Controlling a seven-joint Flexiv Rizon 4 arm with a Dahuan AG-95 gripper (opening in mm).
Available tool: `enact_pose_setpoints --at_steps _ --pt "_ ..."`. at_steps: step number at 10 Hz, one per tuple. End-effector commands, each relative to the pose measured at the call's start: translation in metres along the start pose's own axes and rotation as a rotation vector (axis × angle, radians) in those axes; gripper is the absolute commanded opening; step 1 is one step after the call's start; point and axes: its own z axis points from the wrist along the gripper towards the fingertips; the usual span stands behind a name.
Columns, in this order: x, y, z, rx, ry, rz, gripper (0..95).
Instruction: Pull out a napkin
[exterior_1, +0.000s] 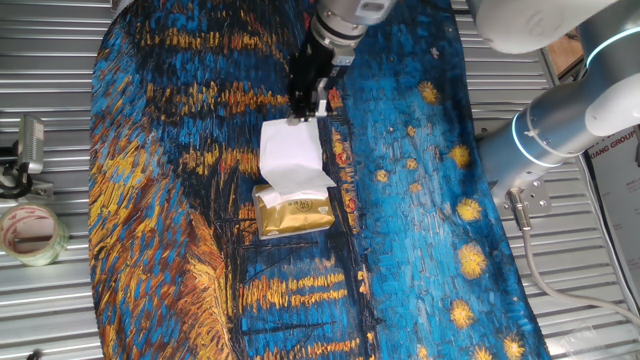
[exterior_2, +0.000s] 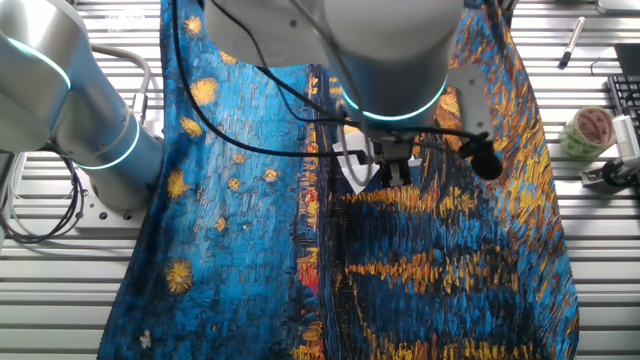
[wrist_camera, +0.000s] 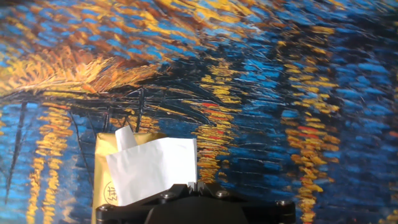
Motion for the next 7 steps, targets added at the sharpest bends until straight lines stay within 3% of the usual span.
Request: enact_pose_setpoints --at_steps 1,7 --pt "0.0024 0.0003 0.0004 0.001 -0.001 -0.003 0.0" --pt "0.0034 0.0004 0.0016 -0.011 -0.004 -0.006 0.0"
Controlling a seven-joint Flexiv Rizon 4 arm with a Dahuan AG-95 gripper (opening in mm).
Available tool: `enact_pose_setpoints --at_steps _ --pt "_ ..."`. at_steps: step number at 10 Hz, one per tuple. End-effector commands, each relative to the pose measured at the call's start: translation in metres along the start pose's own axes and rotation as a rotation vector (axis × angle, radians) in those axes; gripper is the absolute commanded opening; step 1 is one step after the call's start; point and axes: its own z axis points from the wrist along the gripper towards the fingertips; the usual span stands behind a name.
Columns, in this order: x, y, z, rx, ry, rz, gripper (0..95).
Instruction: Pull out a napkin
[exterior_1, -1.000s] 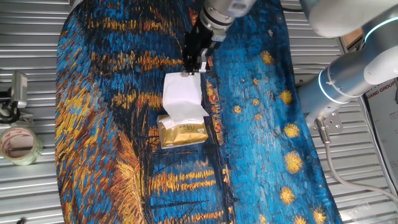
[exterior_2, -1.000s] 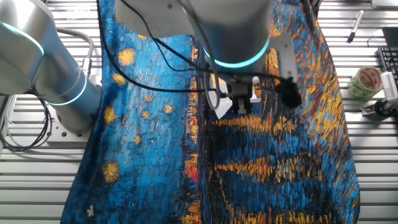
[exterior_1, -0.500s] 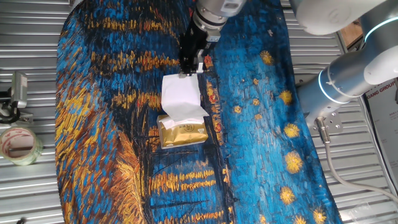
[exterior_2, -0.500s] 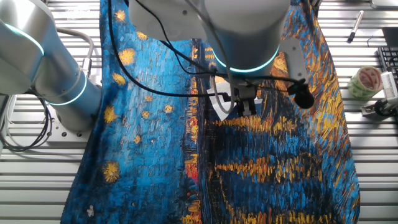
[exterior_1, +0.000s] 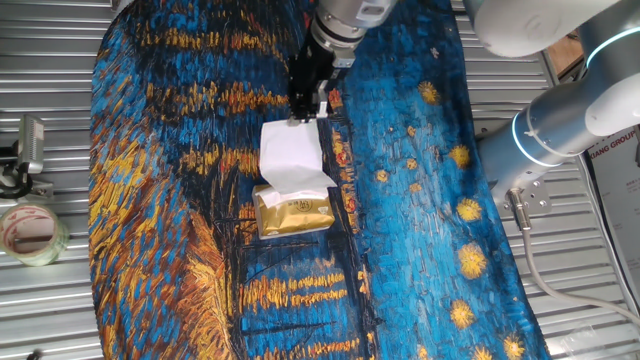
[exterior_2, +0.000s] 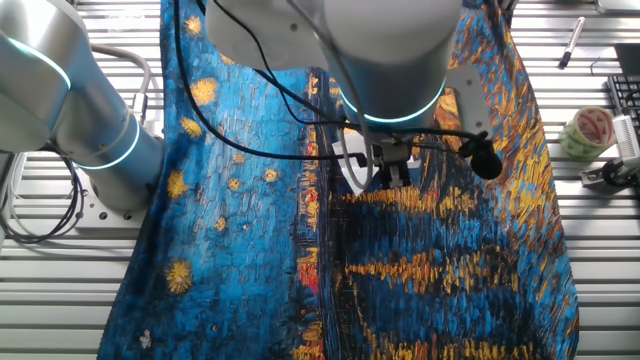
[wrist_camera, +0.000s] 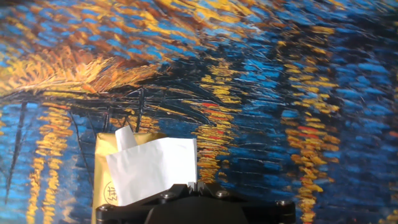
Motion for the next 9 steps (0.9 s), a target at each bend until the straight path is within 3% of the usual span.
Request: enact_pose_setpoints --at_steps 1,9 --pt "0.0011 0.0012 -0.0021 -0.011 -0.004 0.006 0.0" --pt "0.0012 0.0013 -0.0027 -0.044 -0.001 0.007 0.0"
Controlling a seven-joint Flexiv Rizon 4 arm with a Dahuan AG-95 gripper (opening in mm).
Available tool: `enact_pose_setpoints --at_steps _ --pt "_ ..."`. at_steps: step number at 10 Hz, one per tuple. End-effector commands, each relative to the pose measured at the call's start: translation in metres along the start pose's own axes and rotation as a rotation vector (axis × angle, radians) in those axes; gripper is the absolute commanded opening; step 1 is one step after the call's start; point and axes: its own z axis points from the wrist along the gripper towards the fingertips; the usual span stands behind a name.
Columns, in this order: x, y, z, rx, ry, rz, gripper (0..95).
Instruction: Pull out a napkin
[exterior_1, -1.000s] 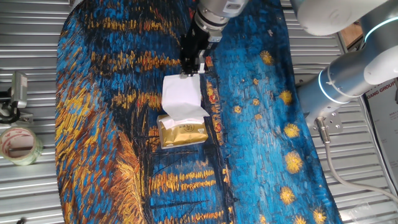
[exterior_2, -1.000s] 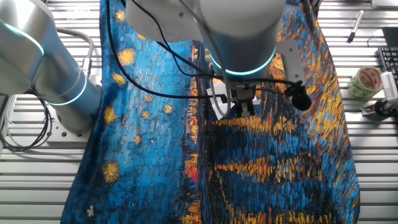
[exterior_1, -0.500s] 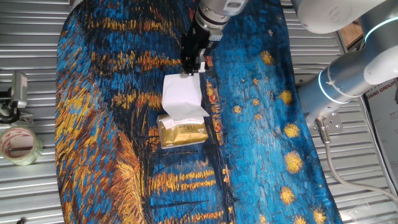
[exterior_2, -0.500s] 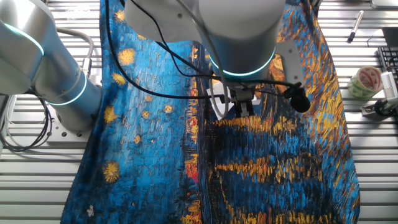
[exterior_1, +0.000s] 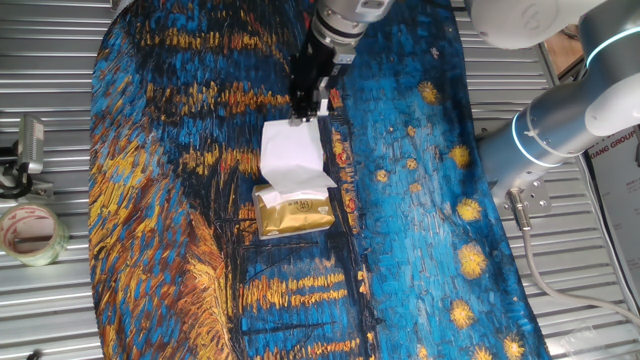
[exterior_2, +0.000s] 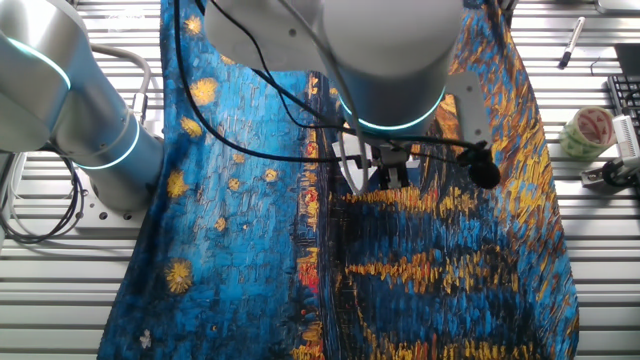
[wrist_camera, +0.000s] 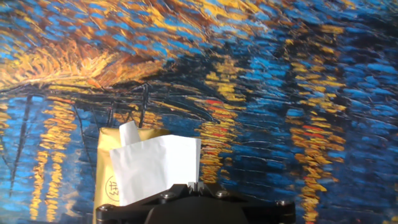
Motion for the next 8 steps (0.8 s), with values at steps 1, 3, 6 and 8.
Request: enact_pose_setpoints --at_steps 1,3,6,8 --pt "0.0003 -0.0007 -0.0002 0.000 0.006 -0.005 0.0" --pt "0.0003 -0.0007 -0.0002 0.015 0.012 -0.004 0.0" --pt "0.0003 -0.0007 -0.0002 0.049 0.009 0.008 0.0" --pt "0.0003 -0.0007 -0.0002 0.061 0.026 0.047 0.0"
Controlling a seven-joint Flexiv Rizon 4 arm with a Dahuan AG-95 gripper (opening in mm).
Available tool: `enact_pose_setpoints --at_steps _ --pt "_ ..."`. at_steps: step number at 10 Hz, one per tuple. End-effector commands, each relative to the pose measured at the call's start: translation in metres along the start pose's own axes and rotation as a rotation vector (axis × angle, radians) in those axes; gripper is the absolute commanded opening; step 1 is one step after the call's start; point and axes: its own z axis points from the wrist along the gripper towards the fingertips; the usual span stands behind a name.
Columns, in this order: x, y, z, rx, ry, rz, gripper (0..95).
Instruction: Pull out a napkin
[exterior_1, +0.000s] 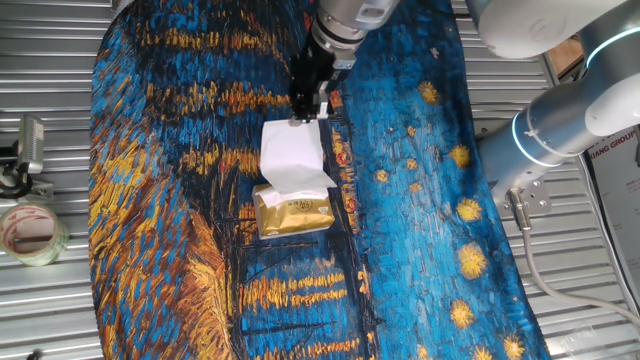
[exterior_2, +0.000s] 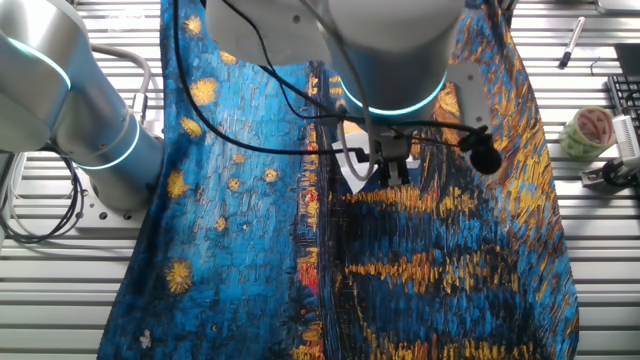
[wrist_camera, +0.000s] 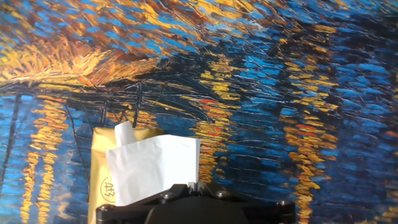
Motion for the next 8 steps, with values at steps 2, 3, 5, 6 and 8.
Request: enact_pose_setpoints --at_steps 2,3,5,6,8 --pt "-0.0012 -0.0003 0.0000 0.044 0.028 0.072 0.0" --pt "-0.0012 -0.0003 0.0000 0.050 0.026 0.096 0.0" --pt "-0.0012 -0.0003 0.0000 0.067 0.023 0.145 0.0" --pt "-0.0012 -0.0003 0.0000 0.085 0.024 0.156 0.0" --pt "-0.0012 -0.0003 0.0000 0.108 0.023 0.170 0.0"
